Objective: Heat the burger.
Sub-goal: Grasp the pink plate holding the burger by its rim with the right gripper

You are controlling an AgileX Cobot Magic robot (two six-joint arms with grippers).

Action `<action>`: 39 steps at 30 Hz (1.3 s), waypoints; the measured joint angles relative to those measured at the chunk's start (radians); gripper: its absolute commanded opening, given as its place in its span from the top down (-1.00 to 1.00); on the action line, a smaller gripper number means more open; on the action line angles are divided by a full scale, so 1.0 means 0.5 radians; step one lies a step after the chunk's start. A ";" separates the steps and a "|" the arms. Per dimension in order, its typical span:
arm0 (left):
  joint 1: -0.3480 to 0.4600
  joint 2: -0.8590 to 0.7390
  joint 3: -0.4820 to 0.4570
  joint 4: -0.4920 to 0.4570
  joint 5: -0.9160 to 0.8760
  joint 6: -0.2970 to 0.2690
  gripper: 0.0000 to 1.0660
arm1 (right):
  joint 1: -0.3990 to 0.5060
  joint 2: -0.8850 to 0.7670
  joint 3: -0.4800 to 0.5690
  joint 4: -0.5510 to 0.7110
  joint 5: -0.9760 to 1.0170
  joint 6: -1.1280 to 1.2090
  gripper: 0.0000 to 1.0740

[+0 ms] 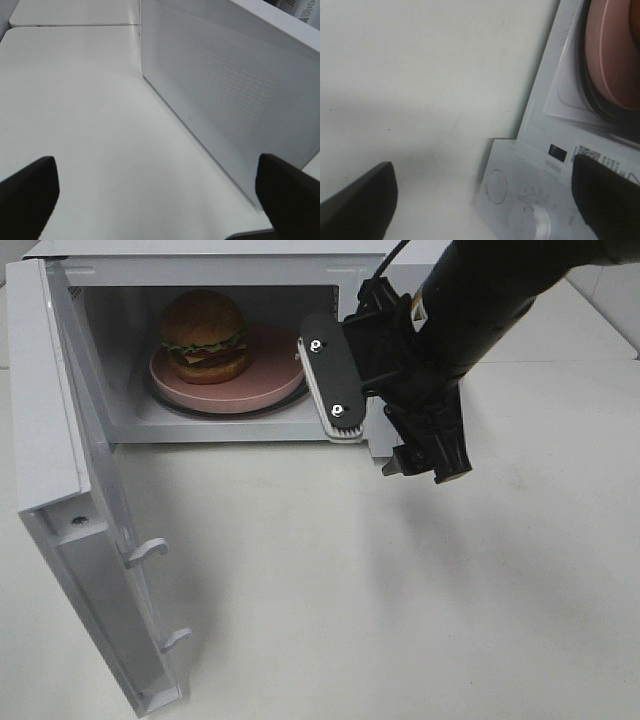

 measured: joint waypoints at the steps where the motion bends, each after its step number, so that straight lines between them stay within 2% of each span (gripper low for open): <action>1: 0.000 0.000 0.000 0.000 0.000 0.000 -0.88 | 0.000 0.000 0.000 0.000 0.000 0.000 -0.68; 13: 0.000 0.000 0.000 0.000 0.000 0.000 -0.88 | 0.088 0.290 -0.316 -0.014 -0.044 0.072 -0.62; 39: 0.000 0.000 0.000 0.000 0.000 0.000 -0.88 | 0.090 0.802 -0.876 -0.014 -0.092 0.204 -0.54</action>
